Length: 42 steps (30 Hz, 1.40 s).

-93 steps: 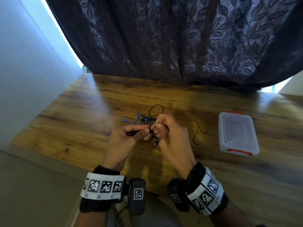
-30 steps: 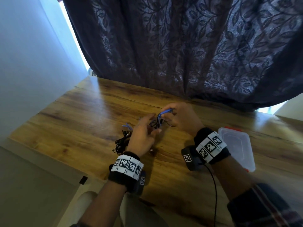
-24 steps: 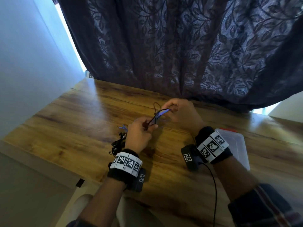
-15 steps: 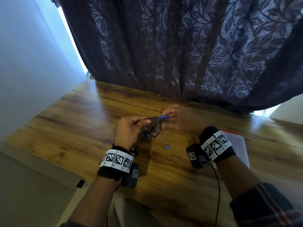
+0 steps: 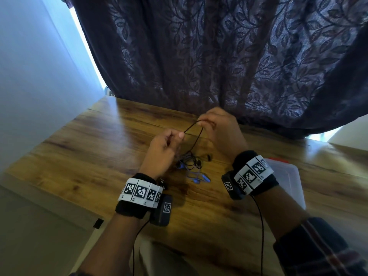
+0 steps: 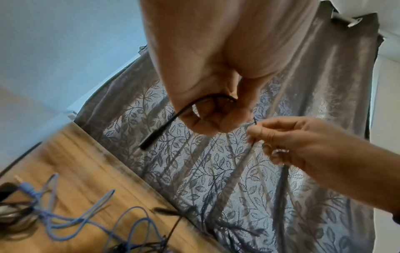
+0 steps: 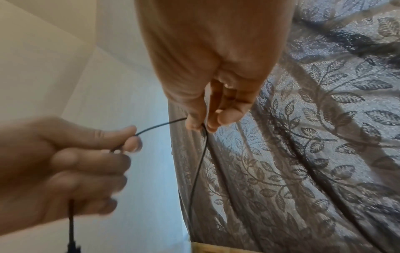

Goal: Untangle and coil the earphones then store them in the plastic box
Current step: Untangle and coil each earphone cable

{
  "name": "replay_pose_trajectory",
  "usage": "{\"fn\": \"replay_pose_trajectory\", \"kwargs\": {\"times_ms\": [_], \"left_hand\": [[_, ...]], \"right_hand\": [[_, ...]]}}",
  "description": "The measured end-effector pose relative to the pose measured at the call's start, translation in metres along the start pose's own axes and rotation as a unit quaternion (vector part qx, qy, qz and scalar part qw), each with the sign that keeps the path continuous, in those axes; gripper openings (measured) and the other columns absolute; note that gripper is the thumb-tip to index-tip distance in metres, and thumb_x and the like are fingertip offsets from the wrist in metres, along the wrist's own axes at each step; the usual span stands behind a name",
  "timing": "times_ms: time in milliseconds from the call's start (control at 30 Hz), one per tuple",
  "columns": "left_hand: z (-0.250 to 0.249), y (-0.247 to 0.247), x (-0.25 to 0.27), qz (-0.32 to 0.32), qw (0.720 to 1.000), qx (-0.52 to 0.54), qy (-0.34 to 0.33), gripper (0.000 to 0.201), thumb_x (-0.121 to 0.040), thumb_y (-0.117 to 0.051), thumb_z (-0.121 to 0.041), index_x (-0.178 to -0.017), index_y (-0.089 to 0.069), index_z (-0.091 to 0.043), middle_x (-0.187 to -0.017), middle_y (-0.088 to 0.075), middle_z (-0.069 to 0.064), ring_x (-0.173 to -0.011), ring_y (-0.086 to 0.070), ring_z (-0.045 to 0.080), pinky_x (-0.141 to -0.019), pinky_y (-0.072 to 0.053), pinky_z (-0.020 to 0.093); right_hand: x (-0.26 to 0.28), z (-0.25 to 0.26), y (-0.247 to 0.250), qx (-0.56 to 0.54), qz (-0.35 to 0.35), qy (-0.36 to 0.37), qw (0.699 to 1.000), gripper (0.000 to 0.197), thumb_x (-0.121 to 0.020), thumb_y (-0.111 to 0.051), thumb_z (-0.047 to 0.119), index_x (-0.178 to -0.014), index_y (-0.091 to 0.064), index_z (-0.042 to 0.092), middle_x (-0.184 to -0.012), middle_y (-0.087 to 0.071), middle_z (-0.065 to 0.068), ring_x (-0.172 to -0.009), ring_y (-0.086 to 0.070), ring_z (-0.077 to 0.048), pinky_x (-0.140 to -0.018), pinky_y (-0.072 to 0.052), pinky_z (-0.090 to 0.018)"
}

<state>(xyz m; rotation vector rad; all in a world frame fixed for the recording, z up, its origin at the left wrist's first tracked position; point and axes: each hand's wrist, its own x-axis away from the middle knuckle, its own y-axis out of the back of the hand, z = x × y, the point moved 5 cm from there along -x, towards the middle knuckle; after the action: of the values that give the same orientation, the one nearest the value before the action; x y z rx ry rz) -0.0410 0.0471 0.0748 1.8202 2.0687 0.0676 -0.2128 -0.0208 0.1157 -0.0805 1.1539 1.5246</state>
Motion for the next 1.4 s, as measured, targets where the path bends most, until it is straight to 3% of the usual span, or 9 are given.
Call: {"fn": "replay_pose_trajectory", "kwargs": {"times_ms": [333,467,600,700,800,900,1100,1233,1400], "left_hand": [[0.008,-0.003,0.030,0.150,0.975,0.149,0.067,0.034,-0.107,-0.041,-0.025,-0.082,-0.062,-0.016,-0.054,-0.035,-0.007,-0.046,-0.030,0.009,-0.040,-0.031,0.022],[-0.008,0.006,0.033,0.137,0.960,0.233,0.074,0.030,-0.099,-0.044,-0.028,-0.082,-0.066,-0.017,-0.053,-0.038,-0.004,-0.045,-0.029,0.008,-0.040,-0.026,0.021],[-0.027,0.013,0.035,0.120,0.950,0.283,0.053,0.028,-0.100,-0.044,-0.023,-0.088,-0.067,-0.014,-0.054,-0.039,-0.004,-0.046,-0.029,0.007,-0.041,-0.026,0.021],[-0.034,0.016,0.038,0.129,0.946,0.296,0.037,0.026,-0.100,-0.044,-0.018,-0.100,-0.068,-0.009,-0.058,-0.041,-0.001,-0.049,-0.029,0.010,-0.044,-0.027,0.022],[-0.042,0.018,0.043,0.131,0.944,0.303,0.007,0.030,-0.097,-0.044,-0.006,-0.123,-0.058,0.001,-0.071,-0.057,0.004,-0.057,-0.044,0.011,-0.051,-0.038,0.022],[-0.046,0.025,0.043,0.104,0.956,0.272,-0.029,0.041,-0.096,-0.043,0.000,-0.138,-0.046,0.002,-0.099,-0.072,0.010,-0.084,-0.068,0.020,-0.072,-0.055,0.027],[-0.028,0.024,0.047,0.069,0.992,0.094,-0.042,0.043,-0.100,-0.040,-0.003,-0.142,-0.038,-0.007,-0.118,-0.070,0.007,-0.112,-0.068,0.022,-0.097,-0.053,0.035],[-0.025,0.018,0.053,0.063,0.995,0.071,0.010,0.042,-0.097,-0.042,0.000,-0.137,-0.049,-0.013,-0.098,-0.072,0.001,-0.095,-0.069,0.020,-0.089,-0.053,0.030],[-0.035,0.017,0.055,0.071,0.989,0.125,0.025,0.035,-0.083,-0.036,-0.003,-0.105,-0.063,-0.001,-0.067,-0.061,0.013,-0.056,-0.049,0.010,-0.057,-0.041,0.023]], "right_hand": [[-0.008,0.007,0.013,-0.136,-0.075,-0.134,0.979,0.012,-0.101,-0.050,0.009,-0.100,-0.059,0.017,-0.087,-0.071,0.001,-0.079,-0.069,-0.013,-0.075,-0.059,-0.032],[0.002,0.013,-0.009,-0.012,0.088,-0.091,0.992,0.029,-0.094,-0.064,0.017,-0.123,-0.060,0.018,-0.114,-0.069,-0.003,-0.107,-0.064,-0.019,-0.097,-0.052,-0.044],[0.021,0.048,-0.022,-0.115,0.227,-0.030,0.967,0.052,-0.094,-0.067,0.020,-0.142,-0.050,0.029,-0.144,-0.053,0.008,-0.135,-0.044,-0.003,-0.111,-0.034,-0.018],[0.027,0.064,-0.025,-0.204,0.196,-0.032,0.959,0.030,-0.100,-0.060,0.013,-0.129,-0.062,0.021,-0.127,-0.065,0.008,-0.120,-0.056,0.002,-0.101,-0.042,-0.013],[0.037,0.062,-0.035,-0.247,0.182,-0.085,0.948,0.022,-0.103,-0.050,0.009,-0.118,-0.065,0.013,-0.102,-0.072,0.006,-0.101,-0.068,-0.010,-0.092,-0.053,-0.030],[0.061,0.067,-0.049,-0.252,0.245,-0.111,0.930,0.020,-0.103,-0.044,0.005,-0.105,-0.064,0.010,-0.083,-0.067,0.006,-0.080,-0.068,-0.004,-0.078,-0.056,-0.031],[0.077,0.090,-0.037,-0.124,0.344,-0.024,0.930,0.009,-0.100,-0.057,0.020,-0.098,-0.066,0.017,-0.079,-0.072,0.001,-0.070,-0.069,-0.014,-0.069,-0.057,-0.046],[0.056,0.089,-0.012,-0.087,0.297,0.010,0.951,0.012,-0.096,-0.065,0.023,-0.102,-0.074,0.021,-0.086,-0.074,0.005,-0.075,-0.070,-0.011,-0.070,-0.058,-0.043],[0.033,0.090,0.002,-0.009,0.177,0.095,0.980,0.009,-0.092,-0.070,0.024,-0.099,-0.074,0.021,-0.089,-0.068,0.009,-0.082,-0.064,-0.008,-0.077,-0.052,-0.033]]}}
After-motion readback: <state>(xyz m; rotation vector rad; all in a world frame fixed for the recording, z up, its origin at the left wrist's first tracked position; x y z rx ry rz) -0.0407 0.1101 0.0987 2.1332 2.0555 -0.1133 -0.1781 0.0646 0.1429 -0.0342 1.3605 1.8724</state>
